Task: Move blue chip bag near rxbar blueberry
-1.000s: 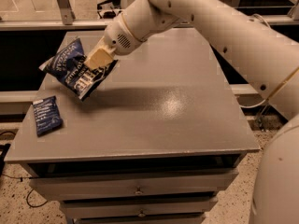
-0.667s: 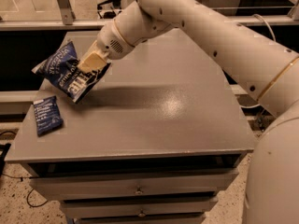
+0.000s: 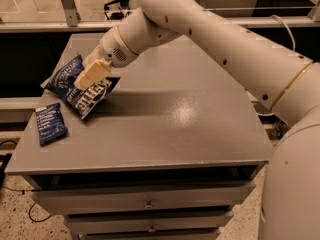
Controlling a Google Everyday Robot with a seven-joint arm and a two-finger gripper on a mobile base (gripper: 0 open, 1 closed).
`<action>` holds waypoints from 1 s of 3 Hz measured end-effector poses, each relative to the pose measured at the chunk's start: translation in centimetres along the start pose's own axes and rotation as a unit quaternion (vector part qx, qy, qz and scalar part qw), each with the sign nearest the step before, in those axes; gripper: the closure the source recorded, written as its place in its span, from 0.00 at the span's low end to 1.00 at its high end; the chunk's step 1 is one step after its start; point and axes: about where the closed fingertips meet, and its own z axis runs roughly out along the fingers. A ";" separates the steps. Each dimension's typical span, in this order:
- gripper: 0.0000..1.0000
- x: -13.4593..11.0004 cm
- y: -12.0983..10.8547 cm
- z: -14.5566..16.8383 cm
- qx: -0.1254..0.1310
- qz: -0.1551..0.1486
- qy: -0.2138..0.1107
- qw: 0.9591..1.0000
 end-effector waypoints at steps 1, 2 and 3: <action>0.00 0.0 0.2 -0.4 0.009 0.008 -0.005 1.000; 0.00 1.6 -1.5 -6.8 0.075 0.035 -0.021 0.996; 0.00 4.9 -3.6 -14.6 0.140 0.074 -0.047 0.986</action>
Offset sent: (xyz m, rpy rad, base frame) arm 0.0218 -0.1106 0.0421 0.0438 -0.0491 -0.2606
